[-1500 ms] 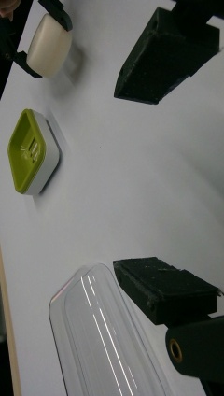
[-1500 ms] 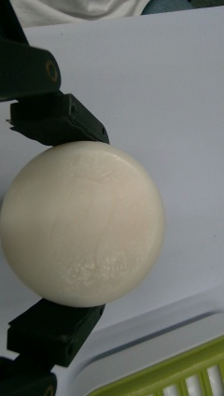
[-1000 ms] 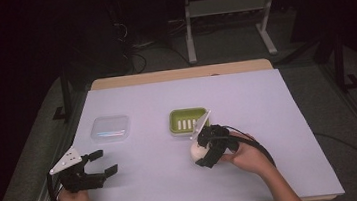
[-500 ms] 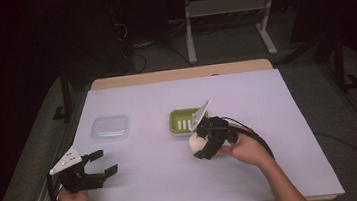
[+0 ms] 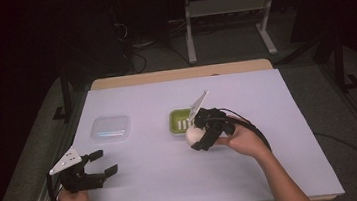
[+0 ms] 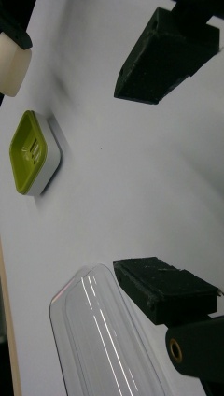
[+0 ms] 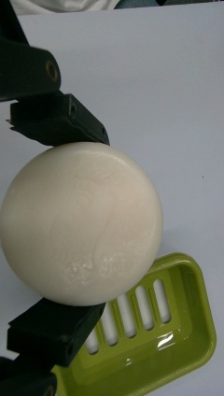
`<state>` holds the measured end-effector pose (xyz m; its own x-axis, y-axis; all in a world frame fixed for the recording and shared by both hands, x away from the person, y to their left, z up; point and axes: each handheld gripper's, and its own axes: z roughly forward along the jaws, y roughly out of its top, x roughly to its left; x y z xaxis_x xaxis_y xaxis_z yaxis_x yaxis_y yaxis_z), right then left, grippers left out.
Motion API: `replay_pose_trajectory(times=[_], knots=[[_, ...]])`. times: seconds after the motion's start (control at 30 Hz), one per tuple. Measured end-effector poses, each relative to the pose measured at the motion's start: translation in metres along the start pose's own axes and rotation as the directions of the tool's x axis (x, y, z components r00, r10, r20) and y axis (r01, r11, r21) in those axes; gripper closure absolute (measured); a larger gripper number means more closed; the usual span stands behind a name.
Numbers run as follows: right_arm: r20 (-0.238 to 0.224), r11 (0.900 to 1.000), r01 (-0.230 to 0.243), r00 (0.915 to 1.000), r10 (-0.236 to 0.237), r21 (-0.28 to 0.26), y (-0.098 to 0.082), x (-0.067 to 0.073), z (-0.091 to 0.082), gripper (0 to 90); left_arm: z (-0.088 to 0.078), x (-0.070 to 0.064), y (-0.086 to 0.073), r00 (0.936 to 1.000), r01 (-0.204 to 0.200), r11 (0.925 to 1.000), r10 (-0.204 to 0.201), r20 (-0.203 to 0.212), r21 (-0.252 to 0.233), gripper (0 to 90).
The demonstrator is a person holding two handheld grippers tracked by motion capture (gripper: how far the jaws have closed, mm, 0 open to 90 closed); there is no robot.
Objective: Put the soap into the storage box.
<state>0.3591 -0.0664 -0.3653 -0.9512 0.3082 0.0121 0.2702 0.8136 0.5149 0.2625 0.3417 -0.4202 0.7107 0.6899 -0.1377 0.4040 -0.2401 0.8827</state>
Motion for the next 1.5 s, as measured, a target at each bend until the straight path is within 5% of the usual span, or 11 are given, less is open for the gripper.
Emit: replay_pose_trajectory(times=[1.1,1.5], knots=[[0.018,0.999,-0.033,0.9993,0.033,0.000,0.029,-0.040,-0.003,23.3,0.000,0.000,0.000,0.9999,0.012,0.9999,-0.012,0.003,-0.011,14.5],[0.026,0.998,-0.060,0.9979,0.059,0.014,0.031,-0.052,0.008,23.3,0.000,-0.001,0.000,1.0000,0.008,0.9999,-0.008,0.004,-0.012,14.5]])
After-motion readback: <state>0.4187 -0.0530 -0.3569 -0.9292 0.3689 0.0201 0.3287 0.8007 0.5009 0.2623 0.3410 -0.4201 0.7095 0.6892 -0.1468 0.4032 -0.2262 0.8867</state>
